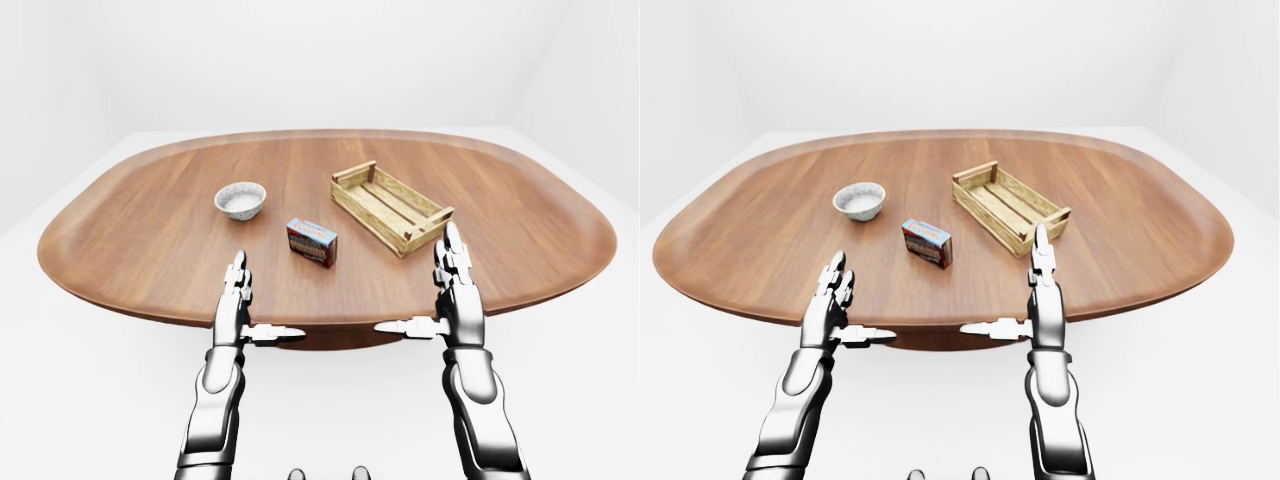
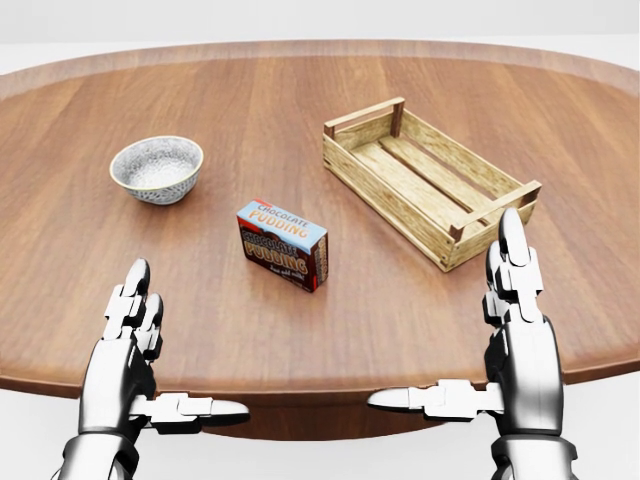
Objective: Pick up the chocolate pudding and put it in the tray.
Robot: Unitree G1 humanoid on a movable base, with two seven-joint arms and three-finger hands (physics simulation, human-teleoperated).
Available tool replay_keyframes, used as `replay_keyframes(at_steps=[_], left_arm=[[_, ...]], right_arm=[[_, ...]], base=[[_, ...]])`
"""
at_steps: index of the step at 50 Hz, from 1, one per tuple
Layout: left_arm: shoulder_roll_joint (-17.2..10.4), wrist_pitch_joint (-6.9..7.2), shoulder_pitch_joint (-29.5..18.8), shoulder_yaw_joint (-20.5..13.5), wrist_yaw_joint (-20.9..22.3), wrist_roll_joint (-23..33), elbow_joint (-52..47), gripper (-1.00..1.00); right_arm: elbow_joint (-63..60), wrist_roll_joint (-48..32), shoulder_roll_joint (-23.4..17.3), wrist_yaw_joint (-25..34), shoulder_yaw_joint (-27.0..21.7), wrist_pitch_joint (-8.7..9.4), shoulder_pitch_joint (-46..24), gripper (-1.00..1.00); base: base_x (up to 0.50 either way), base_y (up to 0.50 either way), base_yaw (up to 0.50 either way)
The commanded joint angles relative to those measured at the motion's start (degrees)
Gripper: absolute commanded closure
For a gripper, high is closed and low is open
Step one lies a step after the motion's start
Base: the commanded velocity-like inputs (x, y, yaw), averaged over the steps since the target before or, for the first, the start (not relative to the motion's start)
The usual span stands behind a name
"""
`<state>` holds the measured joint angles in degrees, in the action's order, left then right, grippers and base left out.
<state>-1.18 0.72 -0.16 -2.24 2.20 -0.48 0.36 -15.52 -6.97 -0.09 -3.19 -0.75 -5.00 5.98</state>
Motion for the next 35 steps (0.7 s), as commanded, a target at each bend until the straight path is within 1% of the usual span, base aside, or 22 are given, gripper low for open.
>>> replay_keyframes(at_steps=[1, 35], left_arm=[[0.0, 0.0, 0.0, 0.0, 0.0, 0.01, -0.01, -1.0], [0.0, 0.01, 0.0, 0.01, 0.01, 0.01, -0.01, -1.0]], right_arm=[[0.37, 0.05, -0.03, 0.05, -0.04, 0.0, -0.1, -1.0], [0.46, 0.45, -0.02, 0.26, -0.04, 0.0, -0.06, -1.0]], base=[[0.17, 0.0, 0.0], [0.17, 0.0, 0.0]])
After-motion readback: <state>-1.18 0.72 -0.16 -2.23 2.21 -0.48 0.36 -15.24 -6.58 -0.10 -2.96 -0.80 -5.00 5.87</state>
